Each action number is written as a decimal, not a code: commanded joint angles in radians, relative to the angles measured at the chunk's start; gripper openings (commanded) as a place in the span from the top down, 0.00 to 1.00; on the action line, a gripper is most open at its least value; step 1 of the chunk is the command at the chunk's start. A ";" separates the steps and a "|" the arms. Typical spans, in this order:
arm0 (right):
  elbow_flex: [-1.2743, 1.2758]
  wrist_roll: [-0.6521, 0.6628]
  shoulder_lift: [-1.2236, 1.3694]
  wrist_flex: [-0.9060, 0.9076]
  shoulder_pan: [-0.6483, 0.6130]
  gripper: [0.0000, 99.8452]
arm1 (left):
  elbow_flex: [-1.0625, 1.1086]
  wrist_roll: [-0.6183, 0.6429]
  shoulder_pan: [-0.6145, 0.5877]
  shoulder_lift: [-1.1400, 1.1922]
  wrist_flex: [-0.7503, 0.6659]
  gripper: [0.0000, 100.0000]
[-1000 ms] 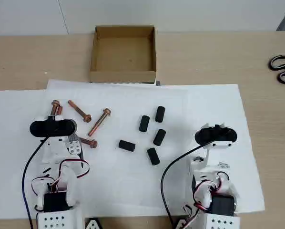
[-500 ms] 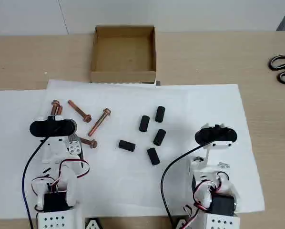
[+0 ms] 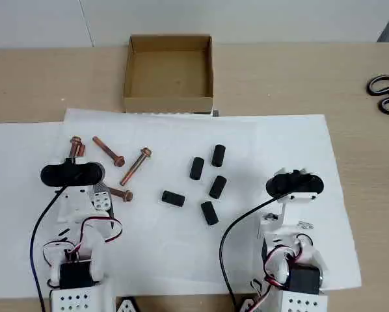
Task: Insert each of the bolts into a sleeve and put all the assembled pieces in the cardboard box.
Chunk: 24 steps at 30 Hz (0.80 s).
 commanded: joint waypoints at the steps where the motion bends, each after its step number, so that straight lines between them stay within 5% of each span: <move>1: -0.006 0.011 -0.010 -0.018 -0.004 1.00 | -0.007 0.005 -0.002 -0.011 0.002 0.99; 24: -0.006 0.011 -0.010 -0.018 -0.004 1.00 | -0.064 0.003 0.051 -0.011 0.034 0.99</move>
